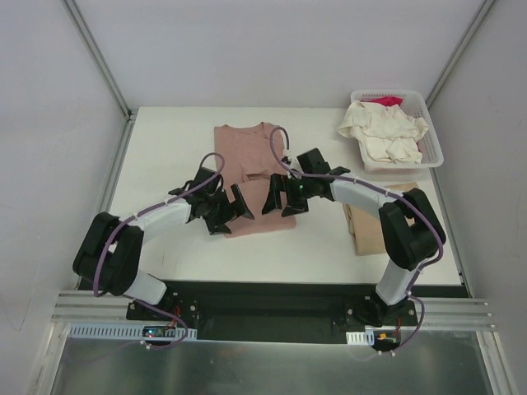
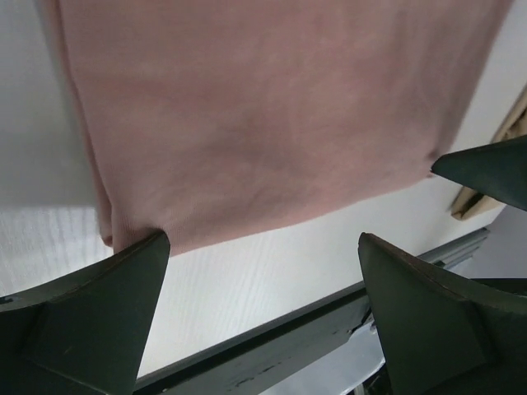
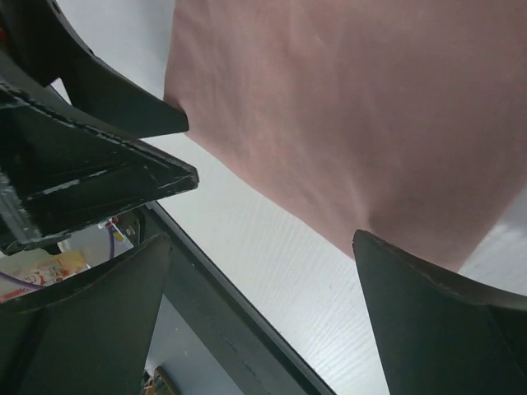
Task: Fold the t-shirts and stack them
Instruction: Fold the folded rectangular tshirt in 1/3 of the way
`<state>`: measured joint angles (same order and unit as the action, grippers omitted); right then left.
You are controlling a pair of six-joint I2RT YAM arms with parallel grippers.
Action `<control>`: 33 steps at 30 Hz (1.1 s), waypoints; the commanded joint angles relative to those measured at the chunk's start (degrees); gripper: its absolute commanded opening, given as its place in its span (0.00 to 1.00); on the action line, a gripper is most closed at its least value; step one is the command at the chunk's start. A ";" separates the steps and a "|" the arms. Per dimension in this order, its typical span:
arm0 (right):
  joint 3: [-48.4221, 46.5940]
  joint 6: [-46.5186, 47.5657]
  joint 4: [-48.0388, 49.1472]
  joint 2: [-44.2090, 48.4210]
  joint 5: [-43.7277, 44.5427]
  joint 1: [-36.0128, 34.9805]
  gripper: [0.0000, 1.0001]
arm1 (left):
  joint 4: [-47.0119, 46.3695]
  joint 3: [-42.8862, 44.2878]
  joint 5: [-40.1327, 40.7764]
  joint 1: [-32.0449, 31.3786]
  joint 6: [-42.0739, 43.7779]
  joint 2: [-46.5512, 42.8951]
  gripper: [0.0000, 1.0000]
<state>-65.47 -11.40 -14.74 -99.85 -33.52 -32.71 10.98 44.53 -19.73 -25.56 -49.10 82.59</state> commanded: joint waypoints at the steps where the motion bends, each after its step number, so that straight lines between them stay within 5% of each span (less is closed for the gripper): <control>1: 0.87 -3.01 4.55 -4.19 -0.14 0.54 0.97 | -3.25 -1.82 -1.37 -0.19 -1.52 3.10 0.99; 19: 18.44 -3.71 3.23 2.55 9.61 -2.00 0.96 | -3.07 -17.10 -2.33 -0.28 -3.80 -4.27 0.99; 25: 24.34 -5.74 2.71 10.02 11.80 -7.19 0.97 | -0.79 -24.14 -1.90 -2.12 -7.14 -16.21 0.99; 33: 18.72 -0.56 -4.32 20.20 15.94 -11.23 0.97 | 5.96 -23.27 1.26 -2.91 -5.57 -31.43 0.99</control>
<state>-43.72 -15.18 -11.18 -85.52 -21.65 -42.57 10.22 20.62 -22.06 -28.16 -55.99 55.27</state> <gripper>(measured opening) 0.966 0.993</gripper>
